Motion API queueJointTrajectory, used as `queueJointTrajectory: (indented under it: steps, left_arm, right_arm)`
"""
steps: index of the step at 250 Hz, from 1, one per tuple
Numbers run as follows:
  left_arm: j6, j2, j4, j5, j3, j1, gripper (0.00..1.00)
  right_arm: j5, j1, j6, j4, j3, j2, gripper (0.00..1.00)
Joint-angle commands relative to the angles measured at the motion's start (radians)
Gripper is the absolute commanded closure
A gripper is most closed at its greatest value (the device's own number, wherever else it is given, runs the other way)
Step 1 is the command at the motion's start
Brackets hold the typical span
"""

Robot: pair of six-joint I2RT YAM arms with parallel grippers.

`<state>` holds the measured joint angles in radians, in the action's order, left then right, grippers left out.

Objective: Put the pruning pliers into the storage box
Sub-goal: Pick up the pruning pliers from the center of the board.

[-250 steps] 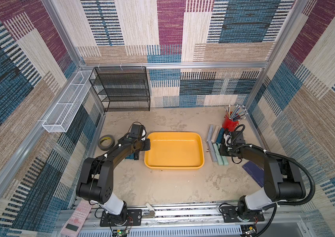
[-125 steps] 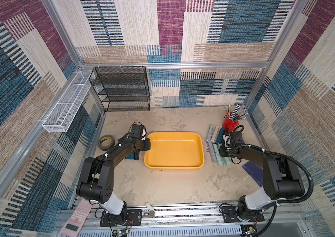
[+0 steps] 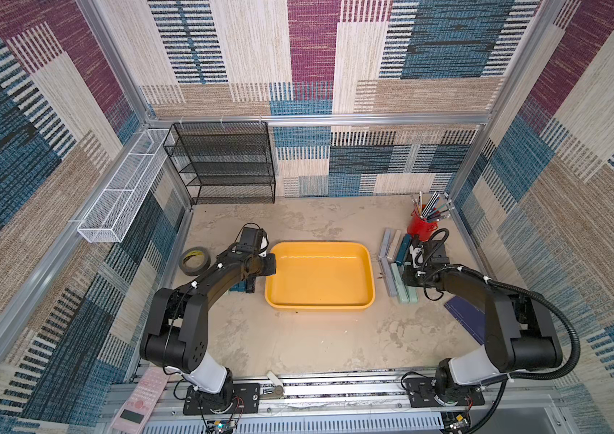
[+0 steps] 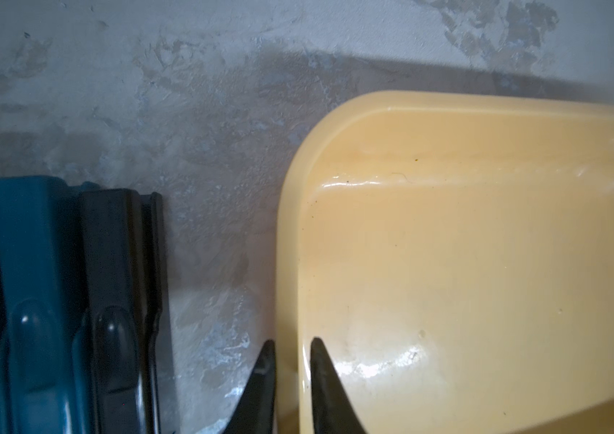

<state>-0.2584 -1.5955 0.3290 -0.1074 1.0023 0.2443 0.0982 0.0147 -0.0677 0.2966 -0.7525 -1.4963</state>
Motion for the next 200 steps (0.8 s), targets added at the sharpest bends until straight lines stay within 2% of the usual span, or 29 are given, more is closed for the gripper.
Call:
queueJointTrajectory:
  steps: [1, 89, 135, 200]
  left_arm:
    - [-0.008, 0.011, -0.001, -0.003, -0.003, 0.002, 0.81]
    - [-0.046, 0.02, 0.002, 0.021, -0.017, 0.012, 0.83]
    - [-0.073, 0.04, 0.01, 0.06, -0.025, 0.023, 0.84]
    - [-0.139, 0.073, -0.01, 0.096, -0.071, 0.046, 0.87]
  right_arm:
    - [0.002, 0.002, -0.02, -0.008, -0.01, 0.026, 0.7]
    - [-0.02, 0.04, -0.054, 0.091, -0.15, 0.109, 0.75]
    - [-0.025, 0.145, -0.099, 0.107, -0.264, 0.063, 0.76]
    - [0.015, 0.339, -0.167, 0.04, -0.422, -0.109, 0.76]
